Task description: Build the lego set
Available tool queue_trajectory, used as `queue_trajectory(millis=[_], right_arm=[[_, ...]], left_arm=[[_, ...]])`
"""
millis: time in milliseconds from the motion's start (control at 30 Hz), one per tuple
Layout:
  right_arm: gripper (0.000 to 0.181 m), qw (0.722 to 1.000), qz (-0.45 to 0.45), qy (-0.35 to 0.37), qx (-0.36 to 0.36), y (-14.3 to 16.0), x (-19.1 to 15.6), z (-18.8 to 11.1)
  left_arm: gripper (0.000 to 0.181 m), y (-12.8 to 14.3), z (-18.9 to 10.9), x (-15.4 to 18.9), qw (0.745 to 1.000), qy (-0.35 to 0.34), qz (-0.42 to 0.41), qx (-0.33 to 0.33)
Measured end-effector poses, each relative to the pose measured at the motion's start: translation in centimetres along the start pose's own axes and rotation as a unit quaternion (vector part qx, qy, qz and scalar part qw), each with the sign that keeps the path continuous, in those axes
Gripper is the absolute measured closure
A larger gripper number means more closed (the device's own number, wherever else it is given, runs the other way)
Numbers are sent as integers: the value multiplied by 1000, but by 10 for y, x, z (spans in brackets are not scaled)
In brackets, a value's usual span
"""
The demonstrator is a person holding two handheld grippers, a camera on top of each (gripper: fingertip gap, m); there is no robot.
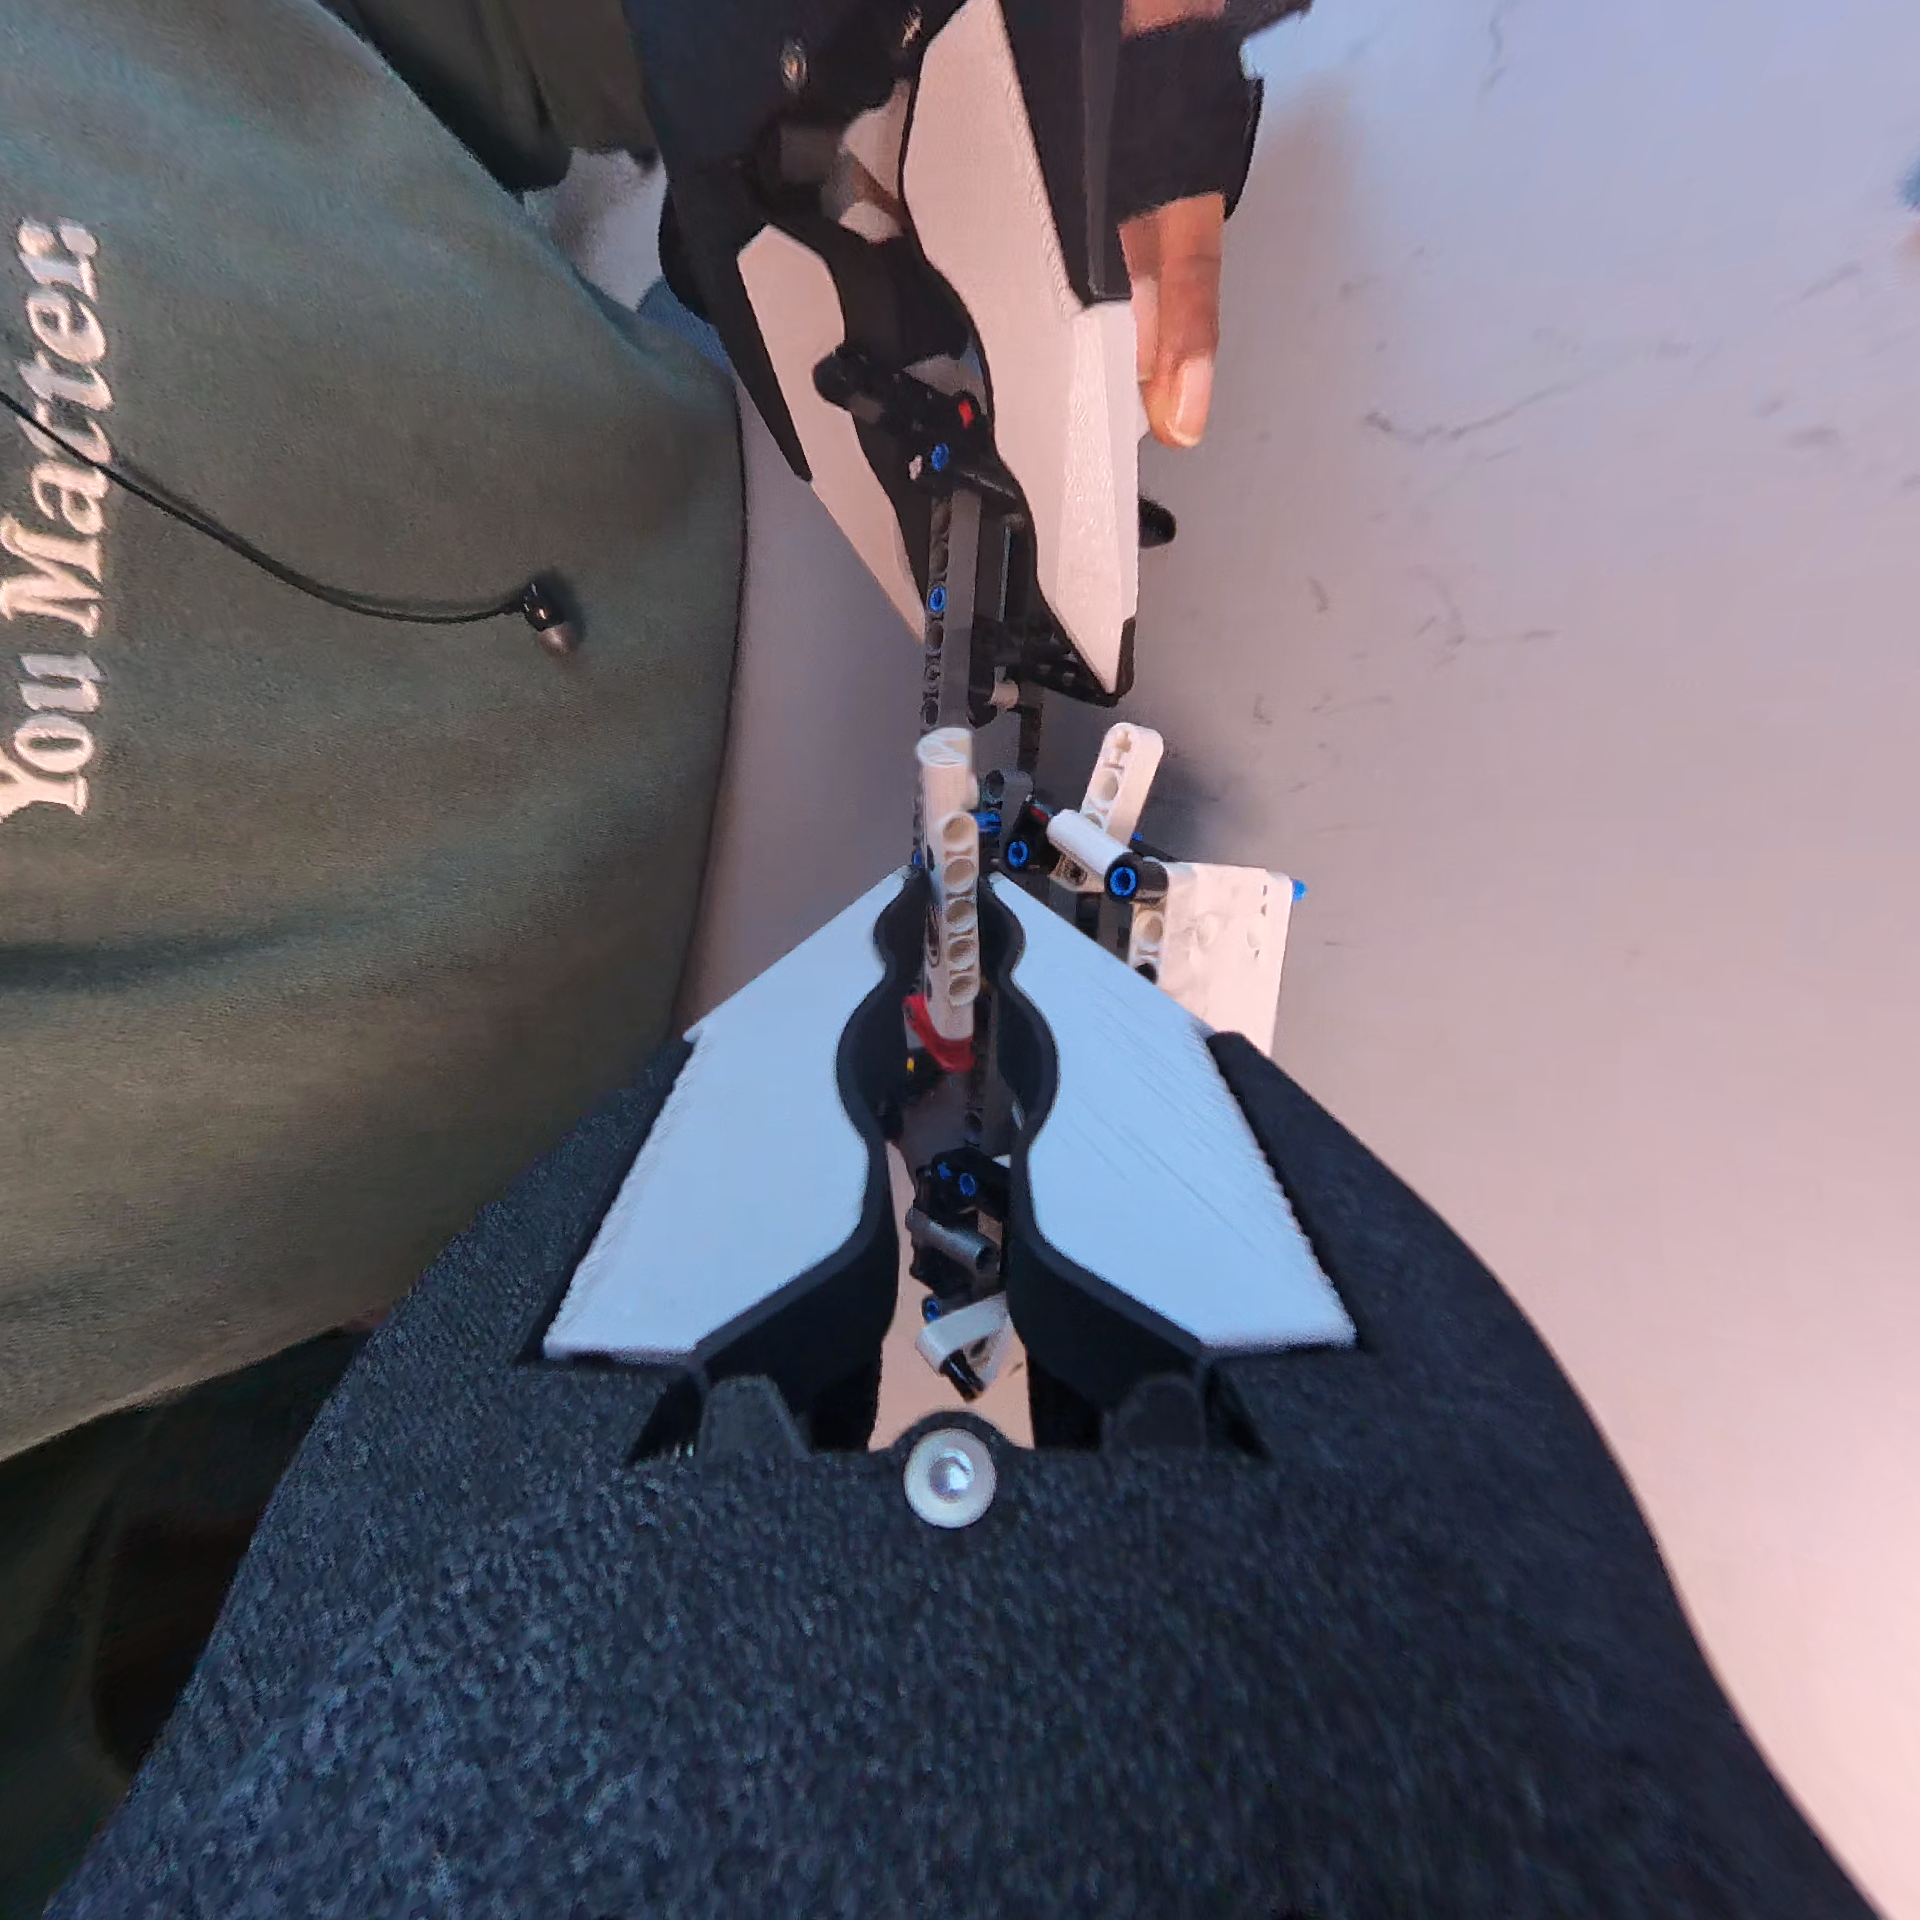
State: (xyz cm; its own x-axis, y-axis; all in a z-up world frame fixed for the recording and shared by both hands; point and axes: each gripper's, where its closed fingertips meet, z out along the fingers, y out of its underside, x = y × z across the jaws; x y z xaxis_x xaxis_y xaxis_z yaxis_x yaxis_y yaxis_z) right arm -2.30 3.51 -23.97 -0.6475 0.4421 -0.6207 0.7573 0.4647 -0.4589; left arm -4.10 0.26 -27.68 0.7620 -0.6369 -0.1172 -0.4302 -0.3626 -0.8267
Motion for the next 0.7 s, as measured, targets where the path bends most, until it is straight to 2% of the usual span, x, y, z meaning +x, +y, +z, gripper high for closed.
queue_trajectory(millis=[167, 467, 600, 700], right_arm=[[173, 1000, 22, 3, 13, -2, 1, 1], [173, 998, 1, -23, -61, -4, -12, -5], [173, 996, 18, -36, -76, -2, -11, -3], [173, 996, 28, -52, -69, -3, -14, 0]], left_arm=[[147, 0, -1, 1, 1000, 19, -2, 16], [147, 1, -4, 5, 998, 60, -8, 18], [145, -13, -16, 11, 991, 103, -51, 64], [139, -35, -29, 13, 985, 123, -70, 98]])
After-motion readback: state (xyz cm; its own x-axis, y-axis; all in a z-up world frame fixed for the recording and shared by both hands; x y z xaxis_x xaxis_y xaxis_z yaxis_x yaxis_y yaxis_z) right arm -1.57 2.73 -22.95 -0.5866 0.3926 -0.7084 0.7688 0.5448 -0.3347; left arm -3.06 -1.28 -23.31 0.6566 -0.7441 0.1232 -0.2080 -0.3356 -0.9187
